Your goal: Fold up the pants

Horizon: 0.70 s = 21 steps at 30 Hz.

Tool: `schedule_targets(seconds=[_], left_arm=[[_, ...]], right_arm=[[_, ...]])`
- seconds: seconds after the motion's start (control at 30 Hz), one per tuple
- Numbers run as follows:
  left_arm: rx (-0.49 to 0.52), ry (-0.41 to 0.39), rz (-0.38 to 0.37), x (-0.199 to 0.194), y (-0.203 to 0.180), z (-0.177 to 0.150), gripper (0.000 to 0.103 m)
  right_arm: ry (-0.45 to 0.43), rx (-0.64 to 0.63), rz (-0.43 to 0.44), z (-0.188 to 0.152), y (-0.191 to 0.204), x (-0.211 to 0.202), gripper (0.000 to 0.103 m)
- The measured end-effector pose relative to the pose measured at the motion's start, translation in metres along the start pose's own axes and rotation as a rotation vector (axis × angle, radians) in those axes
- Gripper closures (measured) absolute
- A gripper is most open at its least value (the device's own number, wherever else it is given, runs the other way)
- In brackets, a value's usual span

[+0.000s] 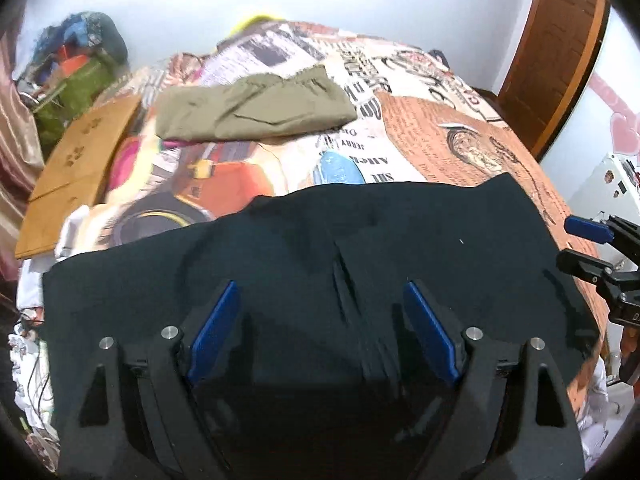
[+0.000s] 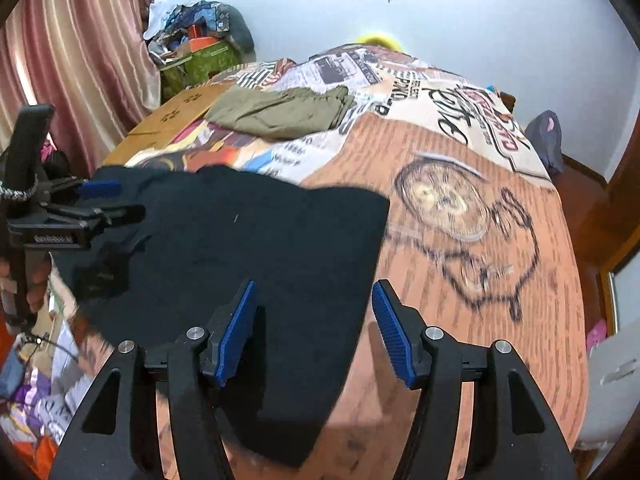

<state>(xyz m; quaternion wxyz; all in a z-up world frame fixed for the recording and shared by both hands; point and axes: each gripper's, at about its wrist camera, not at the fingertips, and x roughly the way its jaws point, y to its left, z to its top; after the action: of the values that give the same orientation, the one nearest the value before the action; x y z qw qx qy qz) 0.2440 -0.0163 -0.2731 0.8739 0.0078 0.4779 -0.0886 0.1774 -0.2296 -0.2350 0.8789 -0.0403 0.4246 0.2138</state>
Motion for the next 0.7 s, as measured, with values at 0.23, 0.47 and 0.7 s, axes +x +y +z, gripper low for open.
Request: schedule_targets(seconds=[0.23, 0.47, 0.7], left_arm=[[0.031, 0.042, 0.01, 0.047, -0.008, 0.008, 0.018], [-0.047, 0.057, -0.003, 0.063, 0.018, 0.018, 0.016], [-0.034, 0.032, 0.03, 0.061, 0.014, 0.015, 0.016]], right_arm=[[0.052, -0.057, -0.034, 0.022, -0.012, 0.05, 0.047], [0.066, 0.055, -0.009, 0.037, -0.043, 0.066, 0.045], [0.037, -0.051, 0.11, 0.043, 0.011, 0.039, 0.045]])
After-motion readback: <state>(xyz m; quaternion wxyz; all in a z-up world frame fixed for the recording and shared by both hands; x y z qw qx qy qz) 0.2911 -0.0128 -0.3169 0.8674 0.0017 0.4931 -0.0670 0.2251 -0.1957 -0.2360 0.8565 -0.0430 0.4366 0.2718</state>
